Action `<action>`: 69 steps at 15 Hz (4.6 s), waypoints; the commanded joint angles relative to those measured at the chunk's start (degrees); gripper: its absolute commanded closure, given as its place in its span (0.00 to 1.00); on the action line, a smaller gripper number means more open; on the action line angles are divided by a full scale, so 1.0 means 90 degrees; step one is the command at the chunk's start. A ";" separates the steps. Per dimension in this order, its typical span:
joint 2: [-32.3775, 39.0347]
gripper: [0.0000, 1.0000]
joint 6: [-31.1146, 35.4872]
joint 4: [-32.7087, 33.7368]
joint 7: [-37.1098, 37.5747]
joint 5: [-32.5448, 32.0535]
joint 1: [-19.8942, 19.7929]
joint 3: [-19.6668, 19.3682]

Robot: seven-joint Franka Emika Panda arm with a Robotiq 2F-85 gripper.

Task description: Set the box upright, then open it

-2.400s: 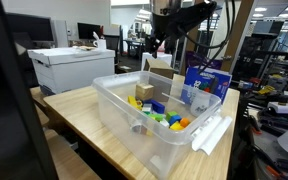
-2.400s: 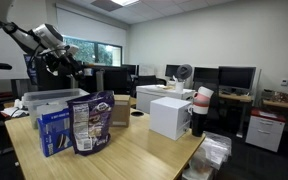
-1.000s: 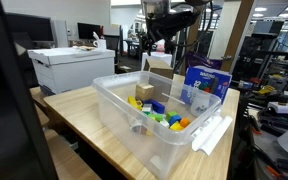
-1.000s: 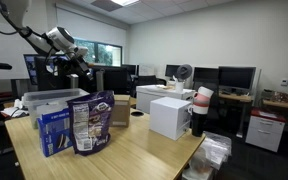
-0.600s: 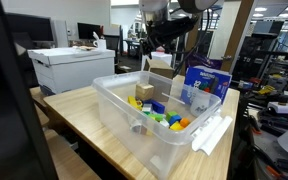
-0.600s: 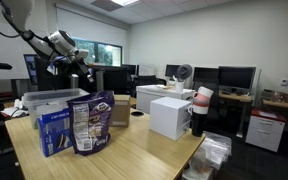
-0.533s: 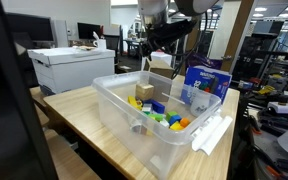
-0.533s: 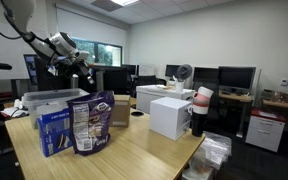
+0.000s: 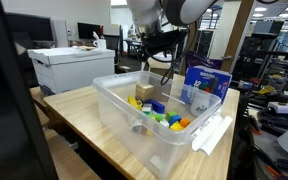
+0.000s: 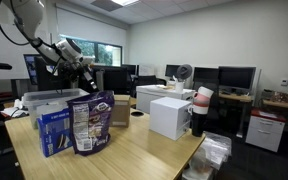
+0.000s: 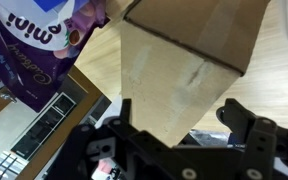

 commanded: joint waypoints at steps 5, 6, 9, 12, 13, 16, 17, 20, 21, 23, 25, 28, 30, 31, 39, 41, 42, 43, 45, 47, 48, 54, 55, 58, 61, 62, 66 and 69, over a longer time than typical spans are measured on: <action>0.0019 0.56 -0.0286 -0.0023 0.0167 -0.0040 0.0059 -0.0268; -0.0010 0.61 -0.0322 -0.0053 0.0173 -0.0046 0.0047 -0.0298; -0.0071 0.75 -0.0328 -0.0124 0.0099 0.0096 -0.0038 -0.0359; -0.0106 0.88 -0.0323 -0.0210 0.0061 0.0169 -0.0102 -0.0426; -0.0115 0.94 -0.0303 -0.0240 0.0039 0.0196 -0.0133 -0.0440; -0.0118 0.74 -0.0234 -0.0317 -0.0052 0.0250 -0.0175 -0.0475; -0.0119 0.62 -0.0161 -0.0349 -0.0098 0.0278 -0.0195 -0.0468; -0.0099 0.49 0.0001 -0.0313 -0.0202 0.0315 -0.0183 -0.0427; -0.0098 0.45 0.0042 -0.0299 -0.0233 0.0323 -0.0176 -0.0417; -0.0105 0.34 0.0189 -0.0282 -0.0359 0.0241 -0.0153 -0.0389; -0.0093 0.26 0.0289 -0.0319 -0.0491 0.0117 -0.0124 -0.0388; -0.0064 0.12 0.0296 -0.0400 -0.0735 -0.0090 -0.0113 -0.0429; -0.0046 0.05 0.0220 -0.0450 -0.0912 -0.0247 -0.0128 -0.0463; -0.0036 0.02 0.0203 -0.0483 -0.0996 -0.0351 -0.0137 -0.0481; 0.0006 0.35 0.0185 -0.0664 -0.1440 -0.0882 -0.0214 -0.0554; -0.0011 0.46 0.0230 -0.0677 -0.1529 -0.0852 -0.0251 -0.0551; -0.0018 0.50 0.0240 -0.0680 -0.1566 -0.0830 -0.0265 -0.0552; -0.0026 0.55 0.0244 -0.0679 -0.1605 -0.0799 -0.0280 -0.0558; -0.0062 0.65 0.0337 -0.0689 -0.1698 -0.0661 -0.0346 -0.0559; -0.0089 0.75 0.0410 -0.0689 -0.1786 -0.0571 -0.0406 -0.0561; -0.0098 0.79 0.0443 -0.0687 -0.1817 -0.0546 -0.0431 -0.0565; -0.0208 0.94 0.0579 -0.0704 -0.2097 -0.0432 -0.0583 -0.0590; -0.0231 0.94 0.0603 -0.0704 -0.2166 -0.0404 -0.0614 -0.0594; -0.0300 0.95 0.0707 -0.0699 -0.2428 -0.0216 -0.0718 -0.0601; -0.0361 0.96 0.0826 -0.0702 -0.2667 0.0056 -0.0798 -0.0628; -0.0378 0.95 0.0879 -0.0707 -0.2730 0.0163 -0.0815 -0.0640; -0.0401 0.97 0.1302 -0.0788 -0.2972 0.0535 -0.0866 -0.0696; -0.0427 0.96 0.1659 -0.0897 -0.3209 0.0636 -0.0904 -0.0735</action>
